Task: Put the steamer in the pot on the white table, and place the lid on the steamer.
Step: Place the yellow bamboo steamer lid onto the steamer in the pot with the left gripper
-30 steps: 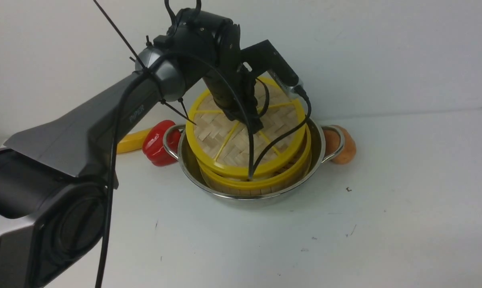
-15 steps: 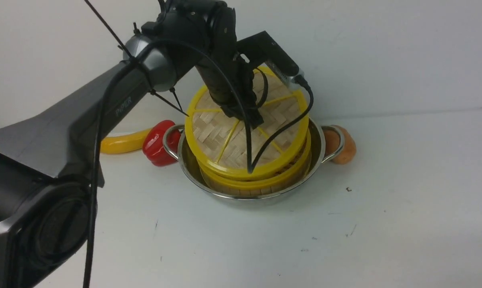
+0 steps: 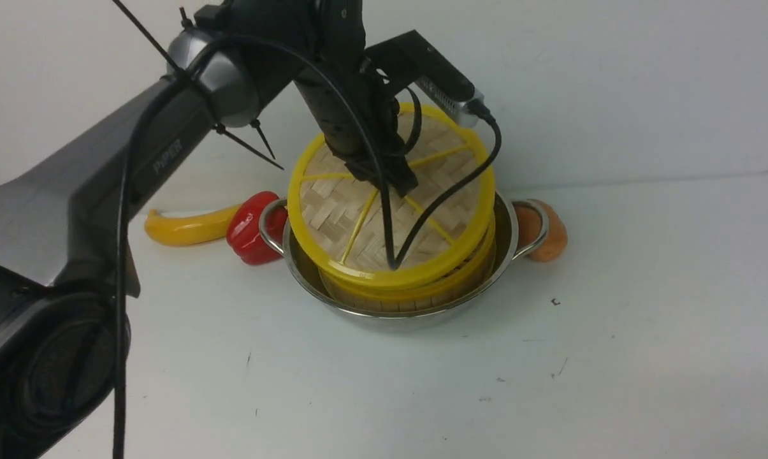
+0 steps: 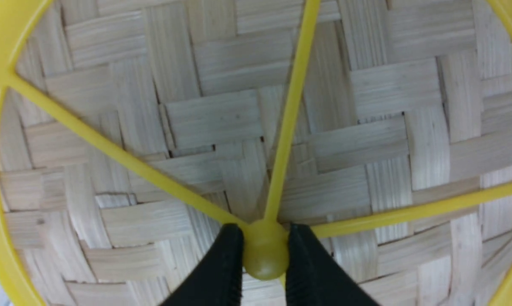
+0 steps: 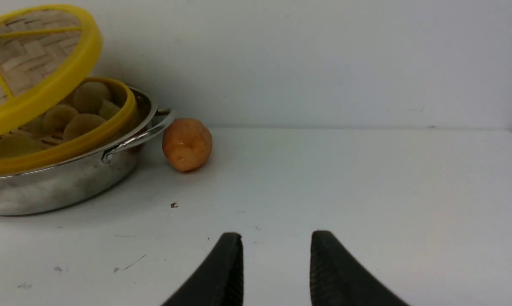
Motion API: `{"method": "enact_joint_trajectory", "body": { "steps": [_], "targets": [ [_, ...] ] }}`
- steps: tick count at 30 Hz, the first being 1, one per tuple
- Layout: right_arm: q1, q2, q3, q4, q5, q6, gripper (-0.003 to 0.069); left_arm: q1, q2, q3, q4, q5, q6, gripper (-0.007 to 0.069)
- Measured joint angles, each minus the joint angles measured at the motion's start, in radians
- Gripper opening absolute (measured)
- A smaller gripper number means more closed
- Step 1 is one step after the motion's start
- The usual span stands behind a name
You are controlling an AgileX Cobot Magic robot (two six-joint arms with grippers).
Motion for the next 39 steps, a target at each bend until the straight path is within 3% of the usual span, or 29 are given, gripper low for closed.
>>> {"method": "enact_joint_trajectory", "body": {
  "steps": [14,39],
  "targets": [
    [0.000,-0.003,0.000,0.000,0.000,0.000,0.0243,0.000,0.058,0.001,-0.024,-0.079,0.063,0.0118],
    [0.000,-0.003,0.000,0.000,0.000,0.000,0.0243,0.000,0.071,0.001,0.035,-0.102,0.047,0.0118]
  ]
}}
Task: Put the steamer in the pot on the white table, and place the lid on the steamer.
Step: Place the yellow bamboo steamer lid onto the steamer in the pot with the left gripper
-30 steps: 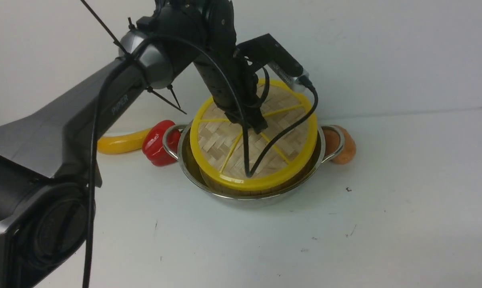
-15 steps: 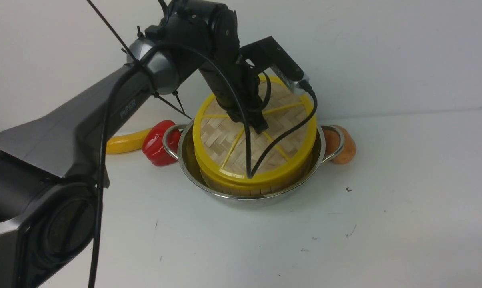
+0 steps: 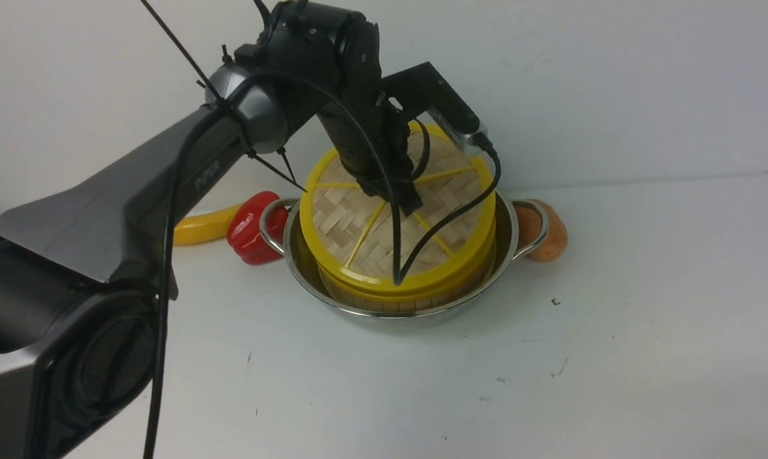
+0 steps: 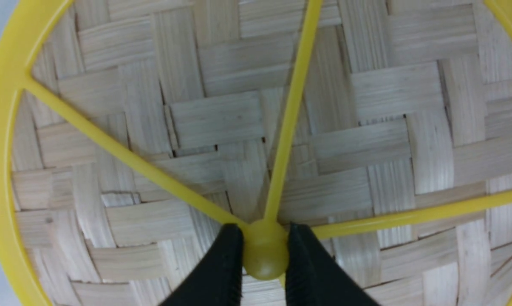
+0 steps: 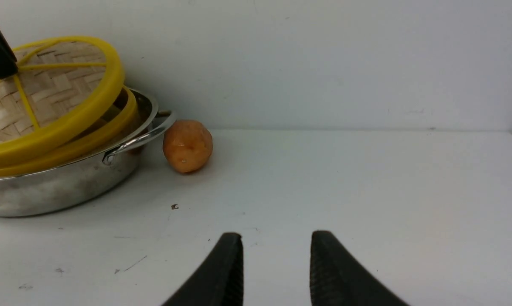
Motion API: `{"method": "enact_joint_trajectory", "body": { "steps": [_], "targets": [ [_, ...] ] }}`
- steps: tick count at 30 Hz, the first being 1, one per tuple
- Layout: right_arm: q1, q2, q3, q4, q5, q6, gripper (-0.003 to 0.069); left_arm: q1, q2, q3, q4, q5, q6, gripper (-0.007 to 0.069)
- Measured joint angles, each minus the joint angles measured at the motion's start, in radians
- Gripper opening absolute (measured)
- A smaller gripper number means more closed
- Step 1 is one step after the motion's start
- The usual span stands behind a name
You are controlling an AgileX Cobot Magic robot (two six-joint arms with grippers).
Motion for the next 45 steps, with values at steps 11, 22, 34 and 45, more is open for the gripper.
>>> {"method": "enact_joint_trajectory", "body": {
  "steps": [11,22,34,45],
  "targets": [
    [0.000,0.000,0.000,0.000,0.000,0.000,0.0243,0.000,0.000,0.000,-0.005,-0.003,0.000,0.0118],
    [0.000,0.000,0.000,0.000,0.000,0.000,0.0243,0.000,0.000,0.000,-0.007,0.000,-0.009,0.0118],
    [0.000,0.000,0.000,0.000,0.000,0.000,0.0243,0.000,0.000,0.000,-0.007,0.005,-0.070,0.0141],
    [0.000,0.000,0.000,0.000,0.000,0.000,0.0243,0.000,0.000,0.000,-0.006,0.006,-0.099,0.0398]
  ]
}}
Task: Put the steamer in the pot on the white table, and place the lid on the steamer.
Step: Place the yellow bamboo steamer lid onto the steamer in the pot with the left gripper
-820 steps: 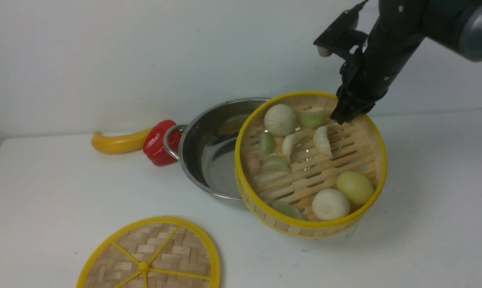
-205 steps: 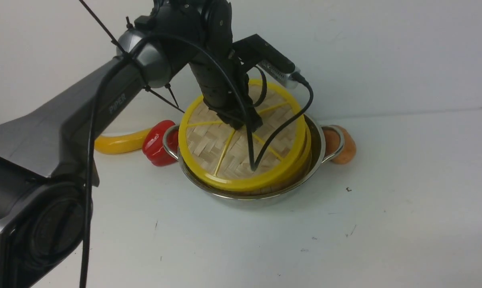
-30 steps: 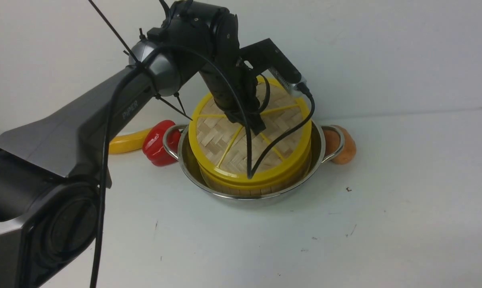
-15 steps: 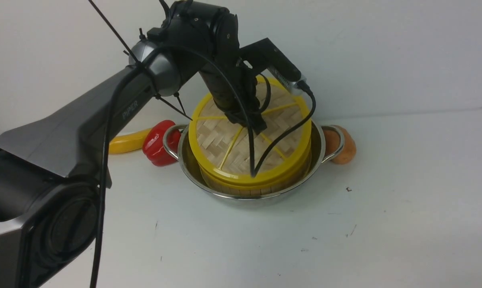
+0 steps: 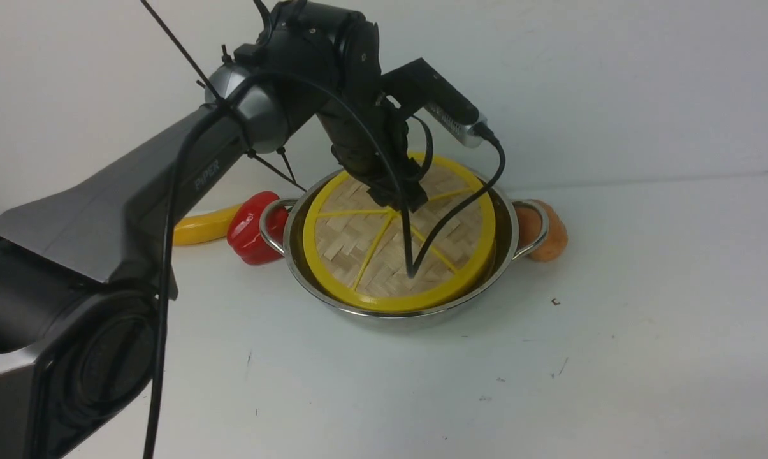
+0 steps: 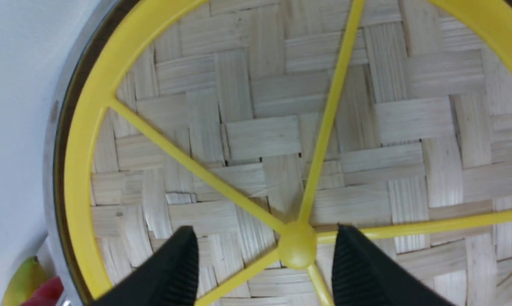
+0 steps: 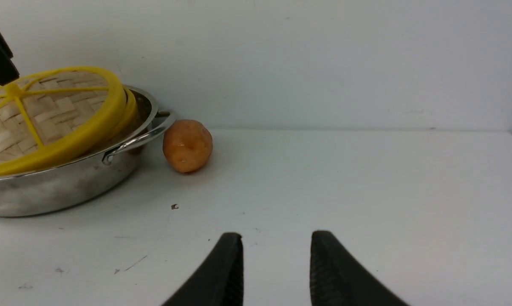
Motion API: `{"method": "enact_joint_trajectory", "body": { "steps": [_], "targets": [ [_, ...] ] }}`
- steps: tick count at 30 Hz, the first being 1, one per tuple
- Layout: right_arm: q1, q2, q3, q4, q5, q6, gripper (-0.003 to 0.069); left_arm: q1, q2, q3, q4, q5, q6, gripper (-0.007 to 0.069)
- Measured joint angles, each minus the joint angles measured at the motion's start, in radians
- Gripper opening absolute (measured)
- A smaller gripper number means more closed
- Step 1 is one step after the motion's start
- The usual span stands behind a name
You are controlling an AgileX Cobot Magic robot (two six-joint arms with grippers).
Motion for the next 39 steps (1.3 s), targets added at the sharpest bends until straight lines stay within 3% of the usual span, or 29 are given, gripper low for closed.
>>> {"method": "enact_joint_trajectory", "body": {
  "steps": [7,14,17,20,27,31,39],
  "targets": [
    [0.000,0.000,0.000,0.000,0.000,0.000,0.0243,0.000,0.000,0.000,0.001,0.047,-0.025,0.0363],
    [0.000,0.000,0.000,0.000,0.000,0.000,0.0243,0.000,0.000,0.000,-0.006,0.071,-0.033,0.0236],
    [0.000,0.000,0.000,0.000,0.000,0.000,0.0243,0.000,0.002,0.000,-0.023,0.071,-0.033,0.0216],
    [0.000,0.000,0.000,0.000,0.000,0.000,0.0243,0.000,0.015,0.000,-0.046,0.071,-0.033,0.0231],
    [0.000,0.000,0.000,0.000,0.000,0.000,0.0243,0.001,0.046,0.000,-0.060,0.067,-0.033,0.0358],
    [0.000,0.000,0.000,0.000,0.000,0.000,0.0243,0.001,0.047,0.000,-0.060,0.038,-0.034,0.0358],
    [0.000,0.000,0.000,0.000,0.000,0.000,0.0243,0.001,0.048,-0.001,-0.053,0.019,-0.034,0.0163]
  ]
}}
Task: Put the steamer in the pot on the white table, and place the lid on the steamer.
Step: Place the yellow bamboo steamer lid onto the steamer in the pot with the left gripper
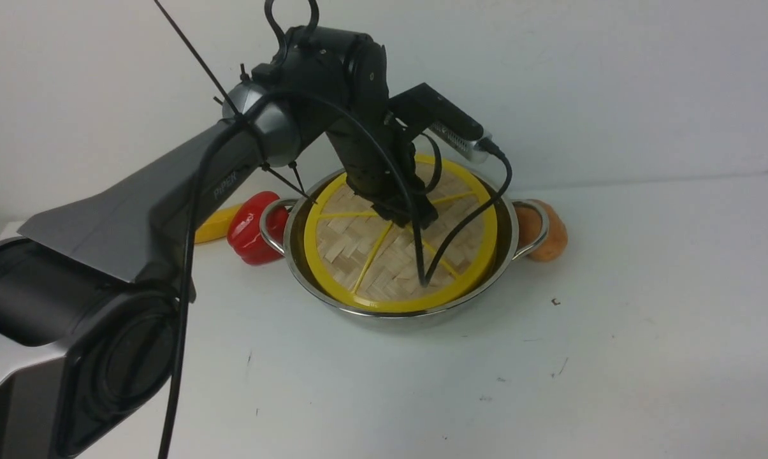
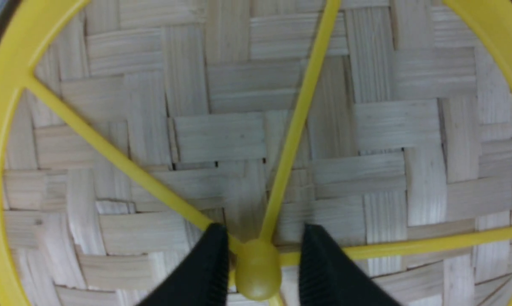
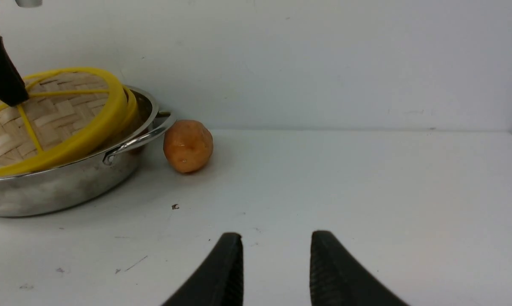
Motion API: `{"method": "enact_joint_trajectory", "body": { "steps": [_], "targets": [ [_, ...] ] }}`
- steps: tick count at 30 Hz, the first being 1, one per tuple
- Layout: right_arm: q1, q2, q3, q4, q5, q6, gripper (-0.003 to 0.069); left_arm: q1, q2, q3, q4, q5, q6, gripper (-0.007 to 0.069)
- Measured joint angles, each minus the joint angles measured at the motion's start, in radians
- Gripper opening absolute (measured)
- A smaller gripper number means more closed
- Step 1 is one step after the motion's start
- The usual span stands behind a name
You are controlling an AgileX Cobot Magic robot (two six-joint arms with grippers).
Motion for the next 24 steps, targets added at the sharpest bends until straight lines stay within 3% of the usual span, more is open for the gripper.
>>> {"method": "enact_joint_trajectory", "body": {
  "steps": [3,24],
  "targets": [
    [0.000,0.000,0.000,0.000,0.000,0.000,0.0243,0.000,0.000,0.000,0.007,-0.001,0.002,0.0118],
    [0.000,0.000,0.000,0.000,0.000,0.000,0.0243,-0.001,0.000,0.000,0.079,-0.031,0.059,0.0118]
  ]
}}
